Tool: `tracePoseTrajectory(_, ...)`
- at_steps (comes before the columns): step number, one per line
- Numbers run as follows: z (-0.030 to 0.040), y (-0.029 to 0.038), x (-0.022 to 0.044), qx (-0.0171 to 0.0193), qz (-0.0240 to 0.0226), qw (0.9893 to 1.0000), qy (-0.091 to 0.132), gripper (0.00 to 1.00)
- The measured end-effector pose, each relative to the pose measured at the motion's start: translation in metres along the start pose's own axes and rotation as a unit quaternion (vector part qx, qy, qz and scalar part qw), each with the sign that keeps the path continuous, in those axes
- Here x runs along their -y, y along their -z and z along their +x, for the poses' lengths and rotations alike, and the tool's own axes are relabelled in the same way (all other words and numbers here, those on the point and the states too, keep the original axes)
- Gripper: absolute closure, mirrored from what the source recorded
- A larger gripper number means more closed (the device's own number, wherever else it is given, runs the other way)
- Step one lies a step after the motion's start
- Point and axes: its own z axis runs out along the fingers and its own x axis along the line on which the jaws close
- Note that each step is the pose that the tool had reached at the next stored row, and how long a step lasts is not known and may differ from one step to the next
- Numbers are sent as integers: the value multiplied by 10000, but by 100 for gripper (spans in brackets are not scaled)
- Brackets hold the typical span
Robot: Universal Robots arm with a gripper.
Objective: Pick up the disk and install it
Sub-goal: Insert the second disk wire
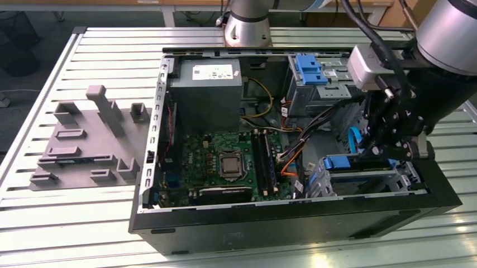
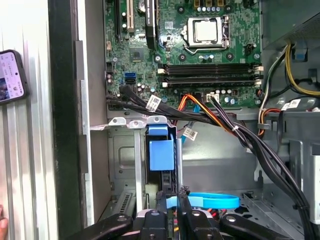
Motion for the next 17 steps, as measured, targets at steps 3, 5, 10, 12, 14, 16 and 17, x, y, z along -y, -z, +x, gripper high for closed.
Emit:
tracePoseTrajectory(3,0,14,0,1,-4,10000,0,78)
tracePoseTrajectory(5,-1,13,0,0,-4,10000,0,85)
tracePoseTrajectory(10,6,-42,0,0,-4,10000,0,89)
tracePoseTrajectory(12,7,-56,0,1,-4,10000,0,89)
tracePoseTrajectory(14,7,-63,0,2,-4,10000,0,89)
tracePoseTrajectory(16,7,-72,0,7,-4,10000,0,89)
tracePoseTrajectory(17,8,-76,-1,11,-5,10000,0,89)
